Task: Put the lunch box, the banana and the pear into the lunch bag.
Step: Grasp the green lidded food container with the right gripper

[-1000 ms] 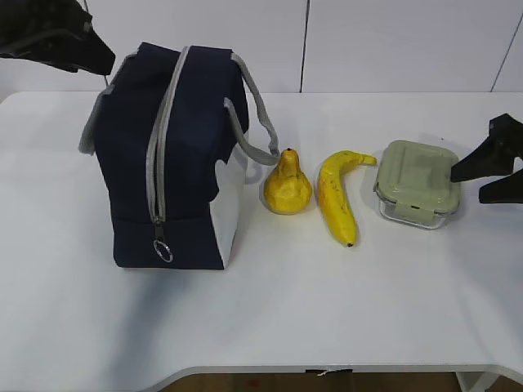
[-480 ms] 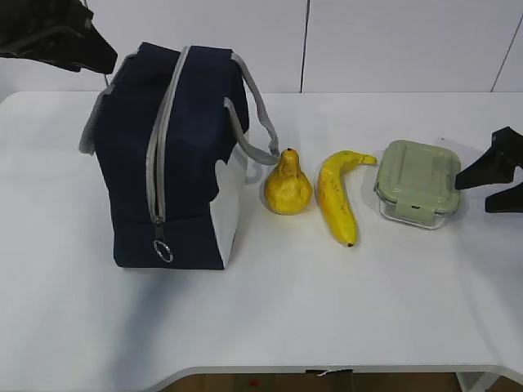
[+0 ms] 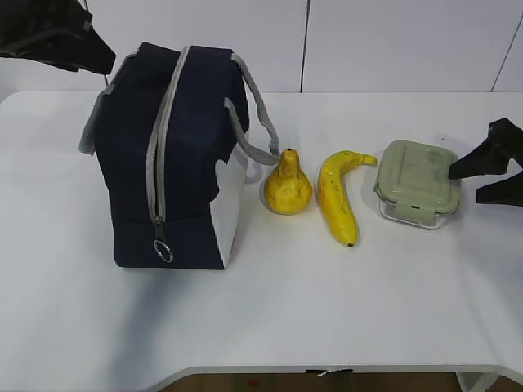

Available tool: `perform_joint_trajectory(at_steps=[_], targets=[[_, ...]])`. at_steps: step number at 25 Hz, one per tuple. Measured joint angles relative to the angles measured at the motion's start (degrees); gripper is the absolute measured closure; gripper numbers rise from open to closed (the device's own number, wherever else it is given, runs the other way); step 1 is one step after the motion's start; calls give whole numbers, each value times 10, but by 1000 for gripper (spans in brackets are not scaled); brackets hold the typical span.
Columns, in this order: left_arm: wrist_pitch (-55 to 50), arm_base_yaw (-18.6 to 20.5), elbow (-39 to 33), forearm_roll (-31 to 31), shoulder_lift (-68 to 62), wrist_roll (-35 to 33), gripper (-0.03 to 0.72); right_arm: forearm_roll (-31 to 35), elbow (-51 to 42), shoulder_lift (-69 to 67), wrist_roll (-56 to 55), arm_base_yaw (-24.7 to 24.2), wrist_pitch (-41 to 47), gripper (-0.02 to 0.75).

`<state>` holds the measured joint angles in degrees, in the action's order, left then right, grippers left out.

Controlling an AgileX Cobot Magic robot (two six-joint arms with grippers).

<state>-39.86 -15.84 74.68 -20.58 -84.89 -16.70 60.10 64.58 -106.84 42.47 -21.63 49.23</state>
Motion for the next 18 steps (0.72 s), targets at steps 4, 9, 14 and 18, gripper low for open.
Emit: perform_joint_trajectory(at_steps=[4, 9, 14, 18], targets=[[0, 0, 0, 1, 0, 0, 326, -4, 0, 0, 17, 0, 0, 215], [0, 0, 0, 2, 0, 0, 326, 1, 0, -2, 30, 0, -3, 118], [0, 0, 0, 3, 0, 0, 326, 19, 7, -39, 20, 0, 24, 107], [0, 0, 0, 5, 0, 0, 326, 22, 15, -67, 15, 0, 47, 108]])
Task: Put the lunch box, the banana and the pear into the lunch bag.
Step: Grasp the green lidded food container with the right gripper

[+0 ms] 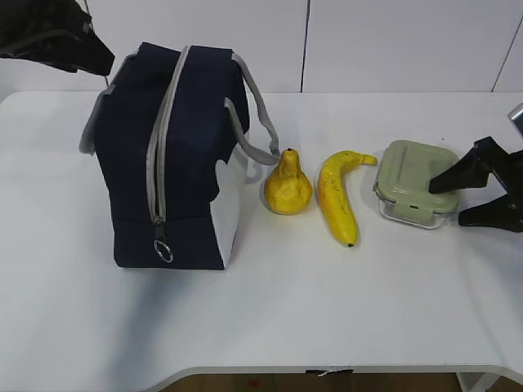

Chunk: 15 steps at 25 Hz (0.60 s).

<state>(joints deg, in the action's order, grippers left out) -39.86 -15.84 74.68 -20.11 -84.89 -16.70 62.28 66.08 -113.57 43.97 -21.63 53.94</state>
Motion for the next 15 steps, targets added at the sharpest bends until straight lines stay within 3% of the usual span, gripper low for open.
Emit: perform_joint_trajectory(at_steps=[15], targets=[[-1, 0, 0, 12, 0, 0, 326, 27, 48, -28, 0, -2, 10, 132]])
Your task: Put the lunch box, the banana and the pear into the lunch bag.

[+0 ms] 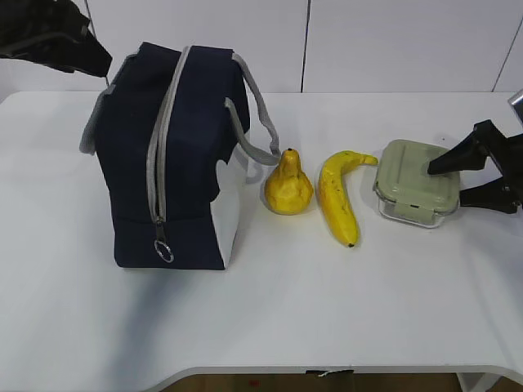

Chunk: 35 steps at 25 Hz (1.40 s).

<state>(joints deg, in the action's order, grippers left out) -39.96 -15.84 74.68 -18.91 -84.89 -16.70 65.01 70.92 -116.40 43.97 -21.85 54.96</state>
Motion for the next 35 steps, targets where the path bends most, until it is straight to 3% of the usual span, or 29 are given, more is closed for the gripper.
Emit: perform_joint_trajectory(at_steps=[20, 28, 35], targets=[[1, 0, 0, 12, 0, 0, 326, 3, 40, -39, -25, -1, 26, 148], [1, 0, 0, 12, 0, 0, 326, 1, 40, -39, -26, -1, 28, 278], [1, 0, 0, 13, 0, 0, 326, 4, 40, -39, -26, -1, 31, 312]])
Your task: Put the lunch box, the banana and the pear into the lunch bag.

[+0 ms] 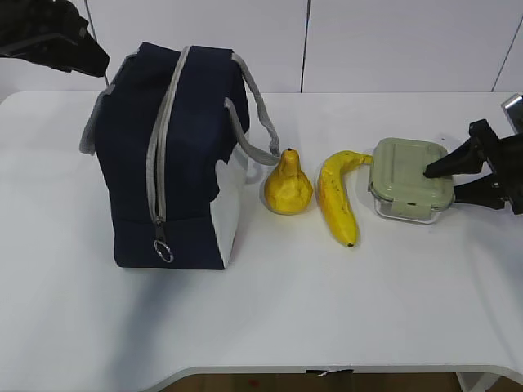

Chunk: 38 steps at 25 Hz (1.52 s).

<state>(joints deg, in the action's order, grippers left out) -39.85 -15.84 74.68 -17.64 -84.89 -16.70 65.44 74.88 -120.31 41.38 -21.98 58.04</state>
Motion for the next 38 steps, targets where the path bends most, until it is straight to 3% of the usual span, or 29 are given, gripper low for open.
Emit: perform_joint_trajectory(at_steps=[16, 38], targets=[[0, 0, 0, 0, 0, 0, 326, -2, 1, 0, 0, 0, 8, 380], [2, 0, 0, 0, 0, 0, 379, -12, 14, -1, 2, 0, 16, 390]])
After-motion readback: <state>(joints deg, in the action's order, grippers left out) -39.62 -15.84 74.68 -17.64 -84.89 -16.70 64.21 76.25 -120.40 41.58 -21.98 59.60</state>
